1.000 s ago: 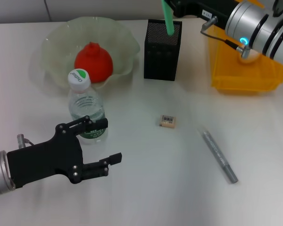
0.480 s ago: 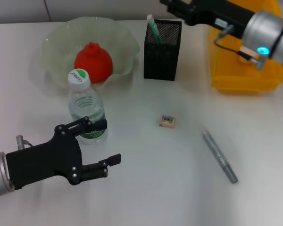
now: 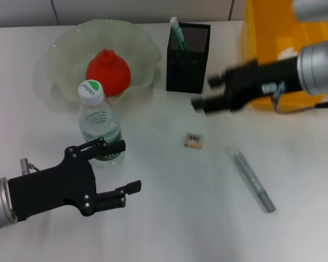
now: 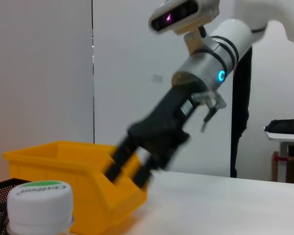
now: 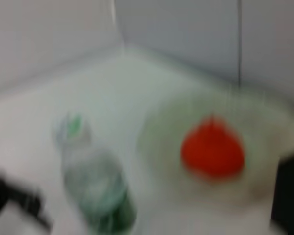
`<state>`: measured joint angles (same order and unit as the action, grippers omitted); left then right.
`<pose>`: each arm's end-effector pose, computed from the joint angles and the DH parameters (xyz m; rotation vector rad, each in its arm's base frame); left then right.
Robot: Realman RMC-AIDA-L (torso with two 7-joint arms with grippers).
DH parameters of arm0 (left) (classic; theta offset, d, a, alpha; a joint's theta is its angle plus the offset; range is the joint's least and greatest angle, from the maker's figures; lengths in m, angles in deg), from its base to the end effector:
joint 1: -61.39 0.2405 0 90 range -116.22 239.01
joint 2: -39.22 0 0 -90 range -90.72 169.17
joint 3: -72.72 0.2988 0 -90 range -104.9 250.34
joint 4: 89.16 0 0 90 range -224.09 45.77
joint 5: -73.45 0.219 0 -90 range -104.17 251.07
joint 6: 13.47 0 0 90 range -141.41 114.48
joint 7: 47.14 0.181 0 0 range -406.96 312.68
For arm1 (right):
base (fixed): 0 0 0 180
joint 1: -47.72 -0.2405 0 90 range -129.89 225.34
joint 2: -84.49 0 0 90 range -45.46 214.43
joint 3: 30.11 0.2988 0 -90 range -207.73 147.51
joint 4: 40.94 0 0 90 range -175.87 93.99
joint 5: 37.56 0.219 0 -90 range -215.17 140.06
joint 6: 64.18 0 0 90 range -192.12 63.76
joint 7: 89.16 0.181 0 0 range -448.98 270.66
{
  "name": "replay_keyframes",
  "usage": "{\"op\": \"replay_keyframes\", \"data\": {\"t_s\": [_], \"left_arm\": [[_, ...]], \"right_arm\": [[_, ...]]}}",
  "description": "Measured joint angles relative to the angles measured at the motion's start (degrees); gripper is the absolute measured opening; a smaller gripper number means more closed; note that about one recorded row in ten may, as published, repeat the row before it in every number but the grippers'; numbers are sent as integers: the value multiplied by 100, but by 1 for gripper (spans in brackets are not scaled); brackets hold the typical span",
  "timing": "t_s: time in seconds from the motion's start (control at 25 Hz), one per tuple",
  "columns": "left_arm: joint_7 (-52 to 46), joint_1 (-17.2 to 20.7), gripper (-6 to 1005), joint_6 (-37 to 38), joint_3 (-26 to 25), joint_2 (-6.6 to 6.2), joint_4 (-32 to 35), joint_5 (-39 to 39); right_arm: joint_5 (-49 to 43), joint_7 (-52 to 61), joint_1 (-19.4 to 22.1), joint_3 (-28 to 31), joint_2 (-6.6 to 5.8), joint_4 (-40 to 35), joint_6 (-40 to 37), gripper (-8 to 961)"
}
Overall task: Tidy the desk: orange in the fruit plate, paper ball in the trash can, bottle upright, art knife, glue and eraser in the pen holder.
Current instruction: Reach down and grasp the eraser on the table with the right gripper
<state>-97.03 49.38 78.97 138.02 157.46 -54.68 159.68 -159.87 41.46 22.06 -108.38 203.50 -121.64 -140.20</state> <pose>-0.3108 0.2634 -0.0769 -2.6764 -0.2159 -0.9084 0.1836 0.3869 -0.0536 -2.7293 0.6984 0.1772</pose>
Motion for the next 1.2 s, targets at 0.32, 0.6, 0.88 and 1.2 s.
{"op": "replay_keyframes", "data": {"t_s": [0.32,0.6,0.88,1.2], "left_arm": [[-2,-3,801,2,1,-3,-11,0],[7,13,801,-10,0,-3,-22,0],[13,23,801,-18,0,-3,-22,0],[15,23,801,-13,-24,-3,-20,0]], "right_arm": [[-1695,1068,-776,-887,36,291,-409,674],[-1764,1131,-1045,-1553,58,961,409,671],[-1764,1147,-1134,-1979,66,1401,1126,668],[-1628,1148,-1381,-2036,70,1900,1270,597]]}}
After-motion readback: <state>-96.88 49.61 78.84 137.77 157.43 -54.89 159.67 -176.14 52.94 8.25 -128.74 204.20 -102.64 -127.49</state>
